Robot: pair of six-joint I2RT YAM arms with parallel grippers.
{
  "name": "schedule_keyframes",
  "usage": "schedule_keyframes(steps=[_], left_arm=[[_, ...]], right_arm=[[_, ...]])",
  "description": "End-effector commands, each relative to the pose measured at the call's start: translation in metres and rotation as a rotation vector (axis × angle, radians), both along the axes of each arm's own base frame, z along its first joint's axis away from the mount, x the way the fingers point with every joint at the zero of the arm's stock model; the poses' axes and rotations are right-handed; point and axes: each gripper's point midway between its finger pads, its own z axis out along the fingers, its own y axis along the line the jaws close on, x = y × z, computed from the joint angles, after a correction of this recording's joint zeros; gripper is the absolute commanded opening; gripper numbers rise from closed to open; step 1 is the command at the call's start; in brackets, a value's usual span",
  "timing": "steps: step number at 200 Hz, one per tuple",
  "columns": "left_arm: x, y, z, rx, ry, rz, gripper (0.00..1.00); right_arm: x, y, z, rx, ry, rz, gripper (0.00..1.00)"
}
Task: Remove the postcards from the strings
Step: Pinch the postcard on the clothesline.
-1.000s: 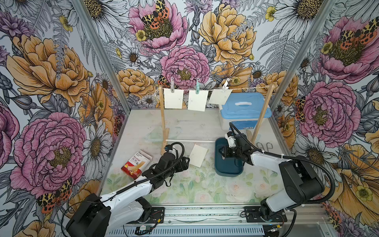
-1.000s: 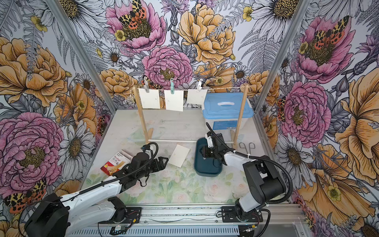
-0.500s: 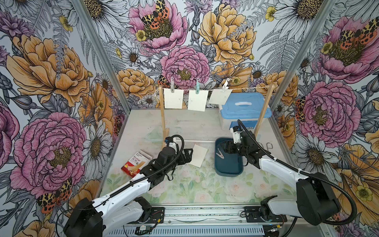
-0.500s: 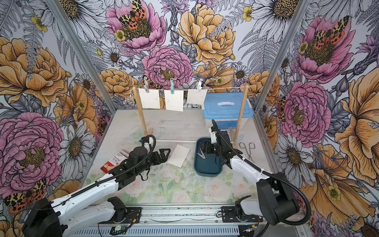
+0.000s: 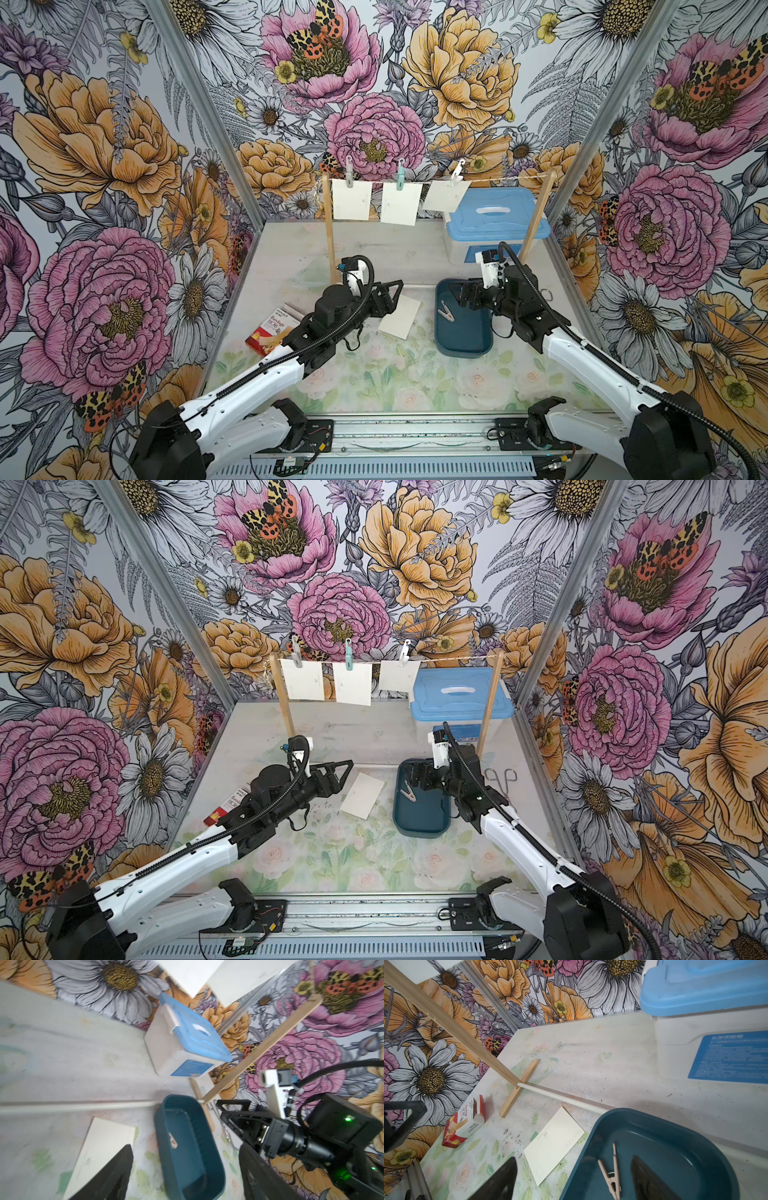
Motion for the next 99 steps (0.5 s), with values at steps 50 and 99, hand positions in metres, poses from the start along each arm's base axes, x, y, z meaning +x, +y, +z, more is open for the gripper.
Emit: schedule_keyframes(steps=[50,99], left_arm=[[0.042,-0.072,0.092,0.002,-0.366,-0.131,0.85],[0.090,-0.076,0.110,-0.073,-0.485,-0.077,0.92]], right_arm=[[-0.023,0.004,0.057,0.074,-0.109,0.072,0.82],[-0.036,0.005,0.064,0.095,-0.126,0.101,0.80]])
